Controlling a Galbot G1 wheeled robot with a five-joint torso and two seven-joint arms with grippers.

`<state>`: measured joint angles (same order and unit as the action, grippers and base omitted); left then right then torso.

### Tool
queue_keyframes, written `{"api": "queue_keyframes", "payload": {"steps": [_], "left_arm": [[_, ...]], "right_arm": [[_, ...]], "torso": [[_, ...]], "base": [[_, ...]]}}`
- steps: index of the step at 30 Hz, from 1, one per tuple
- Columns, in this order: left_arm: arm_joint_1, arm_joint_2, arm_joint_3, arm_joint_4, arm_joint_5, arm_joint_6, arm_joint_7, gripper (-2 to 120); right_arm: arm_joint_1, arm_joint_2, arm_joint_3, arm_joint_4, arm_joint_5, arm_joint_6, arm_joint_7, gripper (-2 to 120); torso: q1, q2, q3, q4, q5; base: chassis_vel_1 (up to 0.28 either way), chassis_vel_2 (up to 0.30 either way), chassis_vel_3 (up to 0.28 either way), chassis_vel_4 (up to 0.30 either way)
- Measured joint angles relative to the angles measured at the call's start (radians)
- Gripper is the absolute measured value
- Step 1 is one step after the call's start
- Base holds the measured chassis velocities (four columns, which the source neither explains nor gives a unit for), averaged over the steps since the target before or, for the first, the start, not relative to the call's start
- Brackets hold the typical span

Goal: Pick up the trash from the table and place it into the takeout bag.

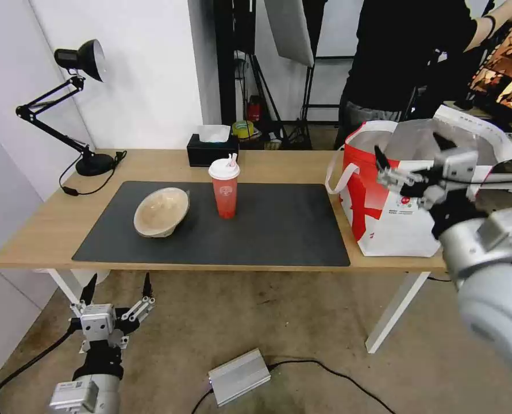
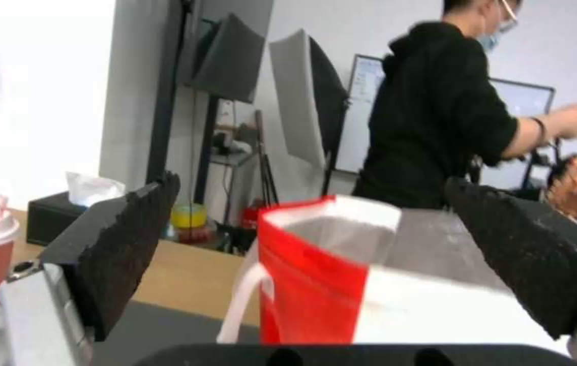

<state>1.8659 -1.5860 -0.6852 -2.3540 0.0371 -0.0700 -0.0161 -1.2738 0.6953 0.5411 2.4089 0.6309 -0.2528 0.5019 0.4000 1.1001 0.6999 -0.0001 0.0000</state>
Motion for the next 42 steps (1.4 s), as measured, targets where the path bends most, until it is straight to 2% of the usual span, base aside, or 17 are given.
{"api": "queue_keyframes", "payload": {"steps": [11, 17, 29, 35, 42], "left_arm": [[-0.003, 0.000, 0.008, 0.007, 0.007, -0.003, 0.000, 100], [-0.005, 0.003, 0.009, 0.013, 0.007, -0.003, 0.000, 100], [-0.007, 0.008, 0.013, 0.021, 0.007, -0.004, 0.000, 100], [-0.008, 0.007, 0.015, 0.021, 0.007, -0.004, 0.000, 100], [-0.007, 0.005, 0.014, 0.024, 0.007, -0.005, 0.000, 100]], "right_arm": [[-0.176, 0.150, -0.003, 0.010, -0.190, 0.074, -0.001, 100], [-0.217, 0.197, -0.022, -0.006, -0.259, 0.109, -0.003, 100], [-0.272, 0.253, -0.062, -0.057, -0.328, 0.160, -0.002, 100], [-0.267, 0.263, -0.127, -0.143, -0.312, 0.214, -0.038, 100], [-0.278, 0.288, -0.201, -0.188, -0.343, 0.246, -0.042, 100]], "torso": [[0.000, 0.000, 0.000, 0.0000, -0.0001], [0.000, 0.000, 0.000, 0.0002, -0.0001], [0.000, 0.000, 0.000, 0.0000, -0.0002], [0.000, 0.000, 0.000, 0.0002, -0.0001], [0.000, 0.000, 0.000, 0.0001, -0.0001]], "base": [[0.000, 0.000, 0.000, 0.000], [0.000, 0.000, 0.000, 0.000], [0.000, 0.000, 0.000, 0.000], [0.000, 0.000, 0.000, 0.000], [0.000, 0.000, 0.000, 0.000]]}}
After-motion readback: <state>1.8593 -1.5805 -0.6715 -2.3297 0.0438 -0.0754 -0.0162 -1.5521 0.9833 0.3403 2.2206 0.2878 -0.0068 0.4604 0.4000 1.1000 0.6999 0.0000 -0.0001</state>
